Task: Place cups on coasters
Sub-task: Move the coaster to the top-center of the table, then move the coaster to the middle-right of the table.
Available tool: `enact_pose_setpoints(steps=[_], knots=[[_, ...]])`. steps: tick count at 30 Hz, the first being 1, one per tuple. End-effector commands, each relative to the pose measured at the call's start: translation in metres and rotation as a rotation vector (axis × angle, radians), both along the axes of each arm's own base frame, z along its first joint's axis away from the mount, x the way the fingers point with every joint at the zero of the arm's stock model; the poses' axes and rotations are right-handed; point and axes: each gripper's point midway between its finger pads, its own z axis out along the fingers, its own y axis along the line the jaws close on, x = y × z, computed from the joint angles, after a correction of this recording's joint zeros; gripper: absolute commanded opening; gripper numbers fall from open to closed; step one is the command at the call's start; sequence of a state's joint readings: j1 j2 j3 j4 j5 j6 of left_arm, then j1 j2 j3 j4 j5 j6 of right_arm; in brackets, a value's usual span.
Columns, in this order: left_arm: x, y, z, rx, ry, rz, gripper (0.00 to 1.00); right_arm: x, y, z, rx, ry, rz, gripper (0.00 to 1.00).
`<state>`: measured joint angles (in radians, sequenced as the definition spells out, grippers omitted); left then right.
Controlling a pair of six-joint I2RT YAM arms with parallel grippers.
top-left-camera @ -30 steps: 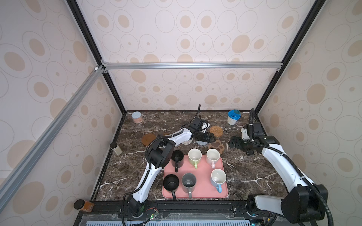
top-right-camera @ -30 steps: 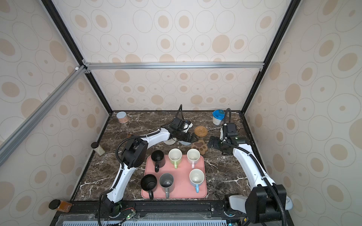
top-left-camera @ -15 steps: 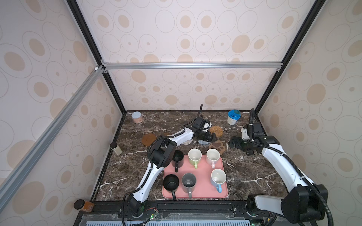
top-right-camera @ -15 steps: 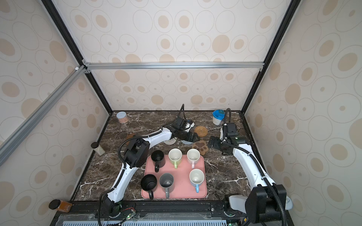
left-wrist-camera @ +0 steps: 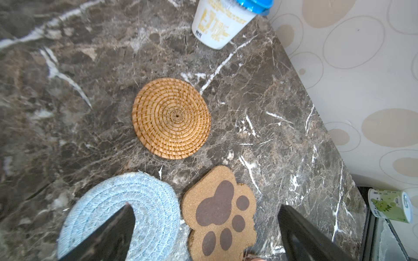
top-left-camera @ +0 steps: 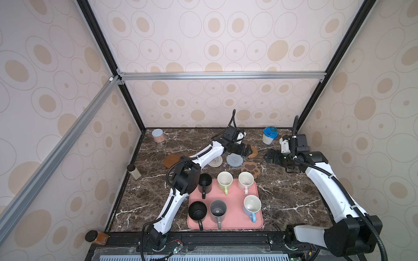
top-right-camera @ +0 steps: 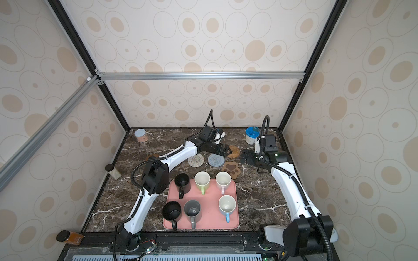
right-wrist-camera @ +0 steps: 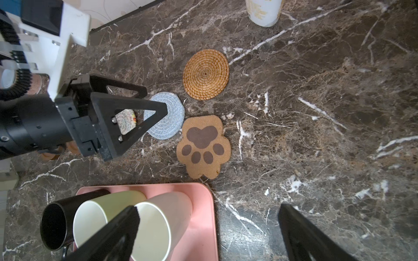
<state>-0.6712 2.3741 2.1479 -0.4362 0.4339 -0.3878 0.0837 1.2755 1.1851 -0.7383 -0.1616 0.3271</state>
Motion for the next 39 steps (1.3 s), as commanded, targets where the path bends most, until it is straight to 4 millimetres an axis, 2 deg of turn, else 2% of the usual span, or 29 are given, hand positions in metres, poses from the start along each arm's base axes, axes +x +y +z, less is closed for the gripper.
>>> enact_pose_setpoints(steps=[1,4,8,13,18,21,29,33,37,38,39], knots=[[0.017,0.015,0.069,-0.064,-0.176,0.040,1.00,0.005,0.004,-0.004,0.013,0.021,0.020,1.00],[0.040,0.037,0.096,-0.158,-0.273,0.126,1.00,0.017,0.010,-0.007,0.042,0.030,0.031,1.00],[0.067,0.080,0.115,-0.285,-0.343,0.262,1.00,0.036,0.020,-0.004,0.090,0.020,0.049,1.00],[0.084,0.145,0.119,-0.323,-0.384,0.454,1.00,0.046,0.036,-0.017,0.185,0.085,0.058,1.00],[0.084,0.184,0.114,-0.162,-0.353,0.544,1.00,0.057,0.068,-0.024,0.232,0.132,0.125,1.00],[0.085,0.200,0.115,-0.137,-0.343,0.565,1.00,0.067,0.093,-0.032,0.264,0.184,0.176,1.00],[0.093,0.233,0.112,-0.096,-0.330,0.632,1.00,0.086,0.145,-0.065,0.328,0.337,0.289,1.00],[0.099,0.239,0.114,-0.094,-0.331,0.641,1.00,0.089,0.162,-0.080,0.325,0.402,0.361,1.00],[0.107,0.244,0.112,-0.074,-0.328,0.644,1.00,0.094,0.164,-0.092,0.314,0.442,0.385,1.00],[0.108,0.243,0.113,-0.075,-0.331,0.644,1.00,0.090,0.173,-0.095,0.292,0.444,0.404,1.00],[0.110,0.244,0.111,-0.072,-0.330,0.645,1.00,0.091,0.168,-0.098,0.261,0.445,0.388,1.00]])
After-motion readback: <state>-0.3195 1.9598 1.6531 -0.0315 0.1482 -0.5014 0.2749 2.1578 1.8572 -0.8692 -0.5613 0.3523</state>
